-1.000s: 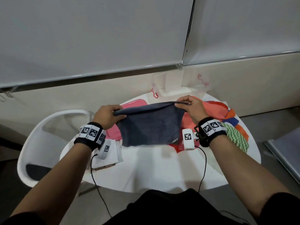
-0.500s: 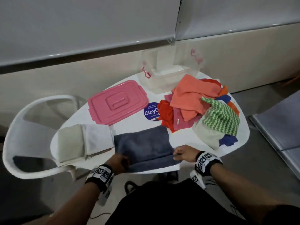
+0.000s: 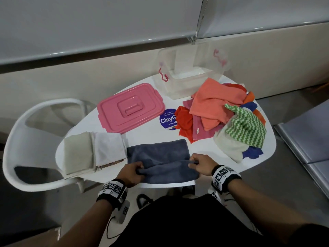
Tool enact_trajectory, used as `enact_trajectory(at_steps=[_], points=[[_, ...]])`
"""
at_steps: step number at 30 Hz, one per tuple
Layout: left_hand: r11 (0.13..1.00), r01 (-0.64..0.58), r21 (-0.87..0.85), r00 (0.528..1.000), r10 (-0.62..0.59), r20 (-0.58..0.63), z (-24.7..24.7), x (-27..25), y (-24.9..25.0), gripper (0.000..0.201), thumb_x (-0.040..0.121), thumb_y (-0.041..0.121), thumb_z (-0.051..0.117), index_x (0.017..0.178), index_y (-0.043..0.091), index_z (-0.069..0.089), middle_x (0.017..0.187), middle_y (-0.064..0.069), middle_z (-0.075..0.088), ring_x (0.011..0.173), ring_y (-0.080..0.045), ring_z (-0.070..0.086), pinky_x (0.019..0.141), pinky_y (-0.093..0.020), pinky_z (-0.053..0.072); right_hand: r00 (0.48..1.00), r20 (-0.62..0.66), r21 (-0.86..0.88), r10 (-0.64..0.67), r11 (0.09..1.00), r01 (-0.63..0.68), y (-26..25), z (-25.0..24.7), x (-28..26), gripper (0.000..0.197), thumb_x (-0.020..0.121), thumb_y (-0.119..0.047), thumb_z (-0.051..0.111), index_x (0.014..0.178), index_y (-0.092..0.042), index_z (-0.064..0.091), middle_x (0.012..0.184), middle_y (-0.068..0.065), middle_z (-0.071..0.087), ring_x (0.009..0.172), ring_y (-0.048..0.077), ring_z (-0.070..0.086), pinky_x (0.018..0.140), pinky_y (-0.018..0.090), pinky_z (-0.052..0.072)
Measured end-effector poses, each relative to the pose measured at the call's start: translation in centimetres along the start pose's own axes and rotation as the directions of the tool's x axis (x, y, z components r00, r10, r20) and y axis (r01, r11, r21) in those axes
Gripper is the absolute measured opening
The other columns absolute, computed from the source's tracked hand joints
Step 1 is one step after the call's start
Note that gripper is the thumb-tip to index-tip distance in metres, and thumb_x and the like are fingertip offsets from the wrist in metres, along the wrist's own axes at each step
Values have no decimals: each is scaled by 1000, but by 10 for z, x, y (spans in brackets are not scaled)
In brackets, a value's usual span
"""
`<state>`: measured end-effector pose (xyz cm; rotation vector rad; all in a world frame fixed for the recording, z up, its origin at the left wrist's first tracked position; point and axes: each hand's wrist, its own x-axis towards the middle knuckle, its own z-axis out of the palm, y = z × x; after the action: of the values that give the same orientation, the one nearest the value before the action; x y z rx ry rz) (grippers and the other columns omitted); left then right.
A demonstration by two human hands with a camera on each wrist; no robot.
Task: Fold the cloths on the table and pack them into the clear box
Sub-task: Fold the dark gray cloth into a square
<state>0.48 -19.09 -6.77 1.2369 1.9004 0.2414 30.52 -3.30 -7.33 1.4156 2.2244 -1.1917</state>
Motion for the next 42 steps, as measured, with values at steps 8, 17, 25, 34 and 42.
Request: enact_trajectory(at_steps=[8,17,25,34,42], points=[[993,93,-67,990,-100,-103,5,5,-12,11,79,15,66,87,14,59,76,-4,65,74,-25,59,66,-27,40,996,28,-60,-80,995,82,-38,3,20,12,101,-29,44,99,-21,35,86,8,58,86,31,59,74,36,41],[977,174,-126,976,-188,-110,23,17,-4,10,83,22,67,82,16,59,73,1,63,75,-21,58,69,-29,39,998,-12,-113,63,992,-64,-9,-2,13,16,101,-28,43,110,-15,44,106,16,65,99,34,60,79,36,41],[794,244,-556,855,-447,-263,16,54,-5,17,88,24,67,100,12,61,93,-10,68,90,-28,63,77,-30,45,939,-171,355,297,908,-222,-4,-10,39,17,95,-32,59,106,-19,59,105,4,63,105,28,58,85,28,40],[829,255,-498,765,-488,-421,43,62,7,27,97,27,55,114,7,52,102,-24,67,96,-41,62,77,-36,42,894,-217,416,393,866,-279,2,5,48,28,97,-27,56,119,-9,57,118,17,64,112,35,58,92,31,42],[886,143,-441,709,-403,-579,35,60,9,38,92,39,60,119,14,49,101,-6,62,87,-30,63,77,-39,52,818,-367,202,442,897,-394,-8,2,50,39,92,-31,57,121,-9,44,109,15,64,102,37,62,90,41,43]])
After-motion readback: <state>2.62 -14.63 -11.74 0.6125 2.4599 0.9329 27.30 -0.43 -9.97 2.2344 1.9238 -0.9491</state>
